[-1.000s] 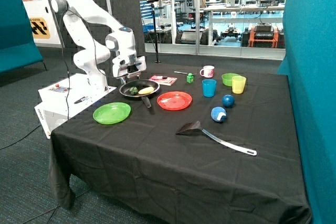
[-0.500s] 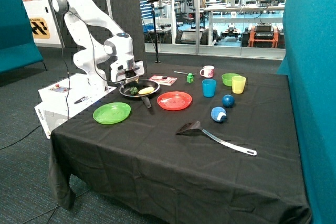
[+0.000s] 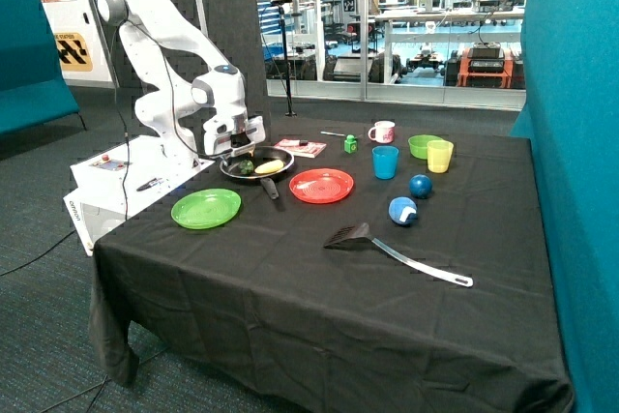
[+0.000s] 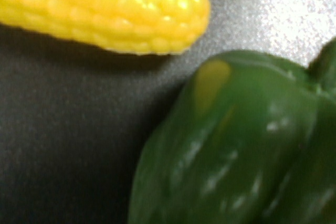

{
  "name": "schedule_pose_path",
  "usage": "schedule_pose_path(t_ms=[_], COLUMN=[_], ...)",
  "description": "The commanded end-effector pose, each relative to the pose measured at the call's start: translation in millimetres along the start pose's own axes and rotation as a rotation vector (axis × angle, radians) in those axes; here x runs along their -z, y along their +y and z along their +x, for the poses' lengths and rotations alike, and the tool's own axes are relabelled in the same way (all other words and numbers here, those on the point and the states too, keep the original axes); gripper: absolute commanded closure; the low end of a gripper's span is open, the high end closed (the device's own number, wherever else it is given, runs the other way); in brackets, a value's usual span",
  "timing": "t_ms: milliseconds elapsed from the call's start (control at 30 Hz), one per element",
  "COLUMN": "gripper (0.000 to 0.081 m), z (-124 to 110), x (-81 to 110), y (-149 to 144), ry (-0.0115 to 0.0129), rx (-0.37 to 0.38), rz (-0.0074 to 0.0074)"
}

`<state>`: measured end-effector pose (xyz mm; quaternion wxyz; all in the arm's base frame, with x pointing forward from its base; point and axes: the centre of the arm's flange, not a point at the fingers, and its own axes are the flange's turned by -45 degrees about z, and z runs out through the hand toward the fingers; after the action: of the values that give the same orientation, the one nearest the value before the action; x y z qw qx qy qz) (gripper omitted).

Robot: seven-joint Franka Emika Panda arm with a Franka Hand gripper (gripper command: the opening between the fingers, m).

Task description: Serve the vegetables in different plates

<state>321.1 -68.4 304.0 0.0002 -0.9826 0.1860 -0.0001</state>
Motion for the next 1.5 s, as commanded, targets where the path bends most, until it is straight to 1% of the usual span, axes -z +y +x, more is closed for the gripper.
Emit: schedule_pose_path(t_ms=[0,900,1167,1467], gripper=[0.0126,0.0132,0.0133,0.0145], z=[2.4,4.3,4.5,12.9], x=[-6.2,-15.8,-16.6,-17.0], y=[1.3,-11.8,-13.2,-9.8], ry=[-0.0002,-0.0002,-0.0002,-0.0002], rx=[0.008,0.031,0.024,0.01], rz=[-0.0004,-0.0004,-0.0004,-0.0004])
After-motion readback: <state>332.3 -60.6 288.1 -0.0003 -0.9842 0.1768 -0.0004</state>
